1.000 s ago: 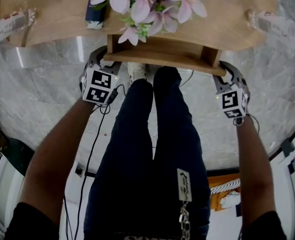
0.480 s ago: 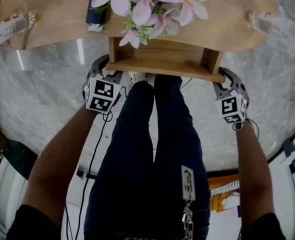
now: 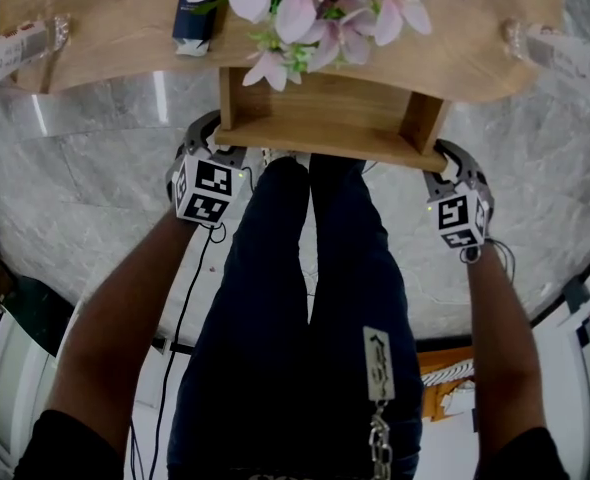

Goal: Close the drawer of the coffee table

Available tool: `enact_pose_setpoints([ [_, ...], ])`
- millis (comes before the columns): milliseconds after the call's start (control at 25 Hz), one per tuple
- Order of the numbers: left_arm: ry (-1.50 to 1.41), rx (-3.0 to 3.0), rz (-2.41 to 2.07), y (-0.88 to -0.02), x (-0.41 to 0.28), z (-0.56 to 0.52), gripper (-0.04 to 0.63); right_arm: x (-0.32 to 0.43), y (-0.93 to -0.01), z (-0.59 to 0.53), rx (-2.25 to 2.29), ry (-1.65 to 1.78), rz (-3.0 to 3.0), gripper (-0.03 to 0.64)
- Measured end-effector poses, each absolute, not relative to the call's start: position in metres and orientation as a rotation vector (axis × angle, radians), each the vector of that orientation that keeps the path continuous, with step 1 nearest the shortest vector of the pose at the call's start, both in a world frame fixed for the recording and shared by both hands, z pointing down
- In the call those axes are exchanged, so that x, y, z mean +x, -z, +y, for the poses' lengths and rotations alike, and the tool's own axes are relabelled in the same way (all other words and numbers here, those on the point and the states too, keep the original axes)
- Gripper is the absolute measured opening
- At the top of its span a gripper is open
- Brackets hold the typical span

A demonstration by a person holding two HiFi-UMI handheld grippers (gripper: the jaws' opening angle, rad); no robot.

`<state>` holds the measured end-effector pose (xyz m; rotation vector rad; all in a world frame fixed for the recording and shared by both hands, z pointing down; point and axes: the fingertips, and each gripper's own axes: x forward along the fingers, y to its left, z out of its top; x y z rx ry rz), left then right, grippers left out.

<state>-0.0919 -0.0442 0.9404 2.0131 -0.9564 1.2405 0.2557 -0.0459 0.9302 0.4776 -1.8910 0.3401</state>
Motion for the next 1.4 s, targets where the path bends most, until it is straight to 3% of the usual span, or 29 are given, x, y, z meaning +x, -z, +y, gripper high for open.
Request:
enact_pose_setpoints([
  [440,-1.232,1.989,-0.937,-0.927,-0.091,-0.049,0.201,0.256,-0.915,-0.052,0.516,-0.384,-1.903,0.163],
  [1400,-1.089,1.978,-1.122,-0.924,-0.095,-0.167,0.216,0.255,-0.915,-0.173,0.669,-0.419,-1.931,0.181],
])
